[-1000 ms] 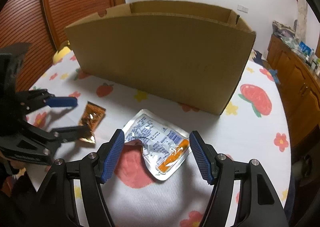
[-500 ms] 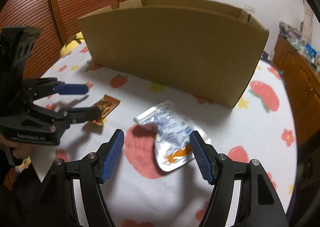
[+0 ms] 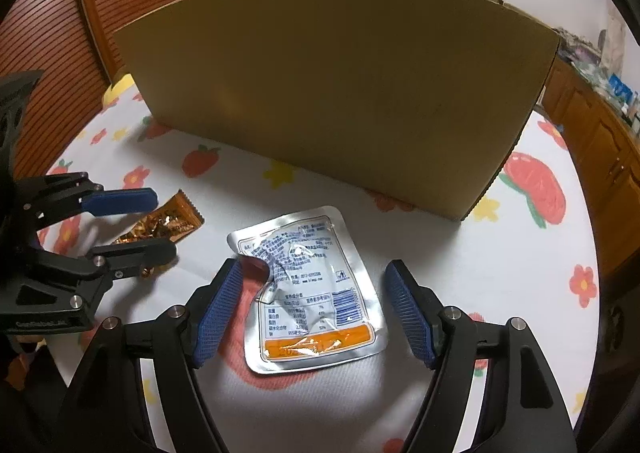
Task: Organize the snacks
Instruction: 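Grasp the gold-foil snack with the left tool while the right tool grasps the silver pouch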
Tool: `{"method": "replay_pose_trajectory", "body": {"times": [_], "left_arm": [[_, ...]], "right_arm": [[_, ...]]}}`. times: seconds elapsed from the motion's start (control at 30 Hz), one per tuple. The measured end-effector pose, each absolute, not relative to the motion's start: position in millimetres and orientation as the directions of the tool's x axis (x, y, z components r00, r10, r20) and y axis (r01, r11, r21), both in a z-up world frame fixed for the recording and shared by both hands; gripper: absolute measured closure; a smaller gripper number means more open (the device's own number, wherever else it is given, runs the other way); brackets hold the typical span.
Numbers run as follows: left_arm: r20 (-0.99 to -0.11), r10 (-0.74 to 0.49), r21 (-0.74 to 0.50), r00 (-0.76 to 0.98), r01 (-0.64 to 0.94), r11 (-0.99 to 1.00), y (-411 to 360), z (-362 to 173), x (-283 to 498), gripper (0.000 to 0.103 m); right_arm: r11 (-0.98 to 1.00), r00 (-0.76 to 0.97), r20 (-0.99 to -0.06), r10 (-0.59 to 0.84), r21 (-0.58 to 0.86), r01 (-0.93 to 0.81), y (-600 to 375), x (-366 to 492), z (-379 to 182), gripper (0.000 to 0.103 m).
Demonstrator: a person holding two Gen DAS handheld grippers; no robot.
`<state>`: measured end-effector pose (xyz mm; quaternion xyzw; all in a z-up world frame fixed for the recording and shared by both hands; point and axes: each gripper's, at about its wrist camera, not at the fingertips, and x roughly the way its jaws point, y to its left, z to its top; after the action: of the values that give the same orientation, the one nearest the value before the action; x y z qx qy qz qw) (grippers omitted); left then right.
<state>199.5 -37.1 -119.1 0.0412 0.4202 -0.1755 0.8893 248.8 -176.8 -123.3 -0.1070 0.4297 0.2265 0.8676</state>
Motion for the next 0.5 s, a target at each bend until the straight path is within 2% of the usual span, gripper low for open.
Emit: {"method": "replay_pose_trajectory", "body": {"times": [0.1, 0.27, 0.4, 0.5], "left_arm": [[-0.756, -0.228, -0.008, 0.613, 0.341, 0.940, -42.6, -122.0, 195.8, 0.039], [-0.759, -0.228, -0.014, 0.610, 0.334, 0.943, -40.7, -123.6, 198.2, 0.033], [-0.759, -0.222, -0.009, 0.611, 0.331, 0.943, -40.5, -124.5, 199.5, 0.031], [-0.764, -0.215, -0.007, 0.608, 0.325, 0.946, -39.5, -124.3, 201.0, 0.025]], "right_arm": [[0.875, 0.542, -0.787, 0.295, -0.006, -0.485, -177.9, 244.7, -124.1, 0.026], [0.869, 0.573, -0.773, 0.272, -0.058, -0.491, -173.2, 239.3, -128.6, 0.022], [0.874, 0.573, -0.774, 0.269, -0.053, -0.483, -174.3, 239.7, -129.2, 0.020], [0.877, 0.573, -0.775, 0.265, -0.054, -0.478, -174.9, 239.9, -129.7, 0.017]]}}
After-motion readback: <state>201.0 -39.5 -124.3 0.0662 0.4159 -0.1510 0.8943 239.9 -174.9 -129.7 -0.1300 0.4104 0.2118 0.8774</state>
